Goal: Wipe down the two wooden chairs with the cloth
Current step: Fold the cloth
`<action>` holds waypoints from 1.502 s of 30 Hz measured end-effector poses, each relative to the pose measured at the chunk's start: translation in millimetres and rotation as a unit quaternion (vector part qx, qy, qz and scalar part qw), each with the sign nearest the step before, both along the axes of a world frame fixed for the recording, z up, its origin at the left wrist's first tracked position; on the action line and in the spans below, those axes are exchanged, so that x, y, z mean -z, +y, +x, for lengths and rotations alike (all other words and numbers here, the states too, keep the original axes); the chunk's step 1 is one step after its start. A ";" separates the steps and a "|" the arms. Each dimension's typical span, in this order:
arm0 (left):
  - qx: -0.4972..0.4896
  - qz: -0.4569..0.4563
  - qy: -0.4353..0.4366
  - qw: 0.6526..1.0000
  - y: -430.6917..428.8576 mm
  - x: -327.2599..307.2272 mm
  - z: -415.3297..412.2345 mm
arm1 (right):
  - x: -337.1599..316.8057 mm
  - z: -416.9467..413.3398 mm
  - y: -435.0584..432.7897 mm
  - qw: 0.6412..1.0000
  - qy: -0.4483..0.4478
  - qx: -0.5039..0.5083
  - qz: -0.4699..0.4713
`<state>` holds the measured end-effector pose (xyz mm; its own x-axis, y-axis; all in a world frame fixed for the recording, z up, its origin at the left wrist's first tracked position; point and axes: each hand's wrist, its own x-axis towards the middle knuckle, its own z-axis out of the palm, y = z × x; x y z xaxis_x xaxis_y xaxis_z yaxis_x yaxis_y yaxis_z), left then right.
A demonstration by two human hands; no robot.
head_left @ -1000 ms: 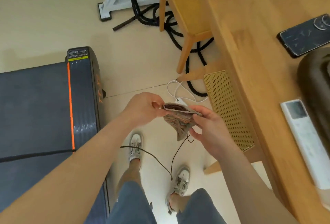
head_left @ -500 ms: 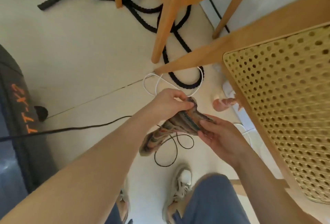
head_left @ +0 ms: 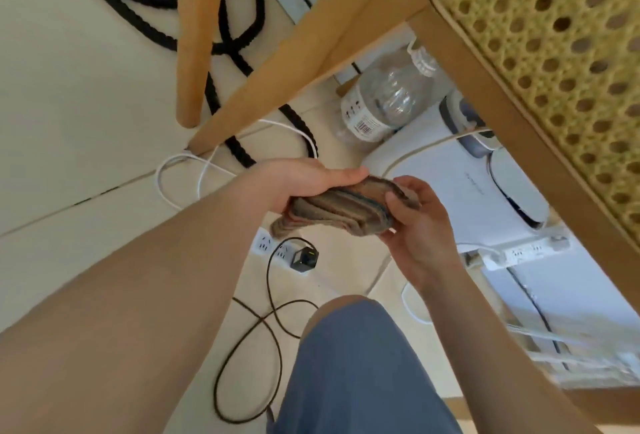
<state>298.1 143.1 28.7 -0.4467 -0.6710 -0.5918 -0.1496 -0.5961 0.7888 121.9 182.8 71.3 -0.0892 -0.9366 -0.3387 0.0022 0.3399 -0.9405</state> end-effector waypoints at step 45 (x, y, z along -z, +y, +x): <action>-0.077 -0.300 -0.089 0.947 -35.0 68.6 -147.0 | 27.3 -163.8 -157.1 0.830 0.424 0.347 -0.105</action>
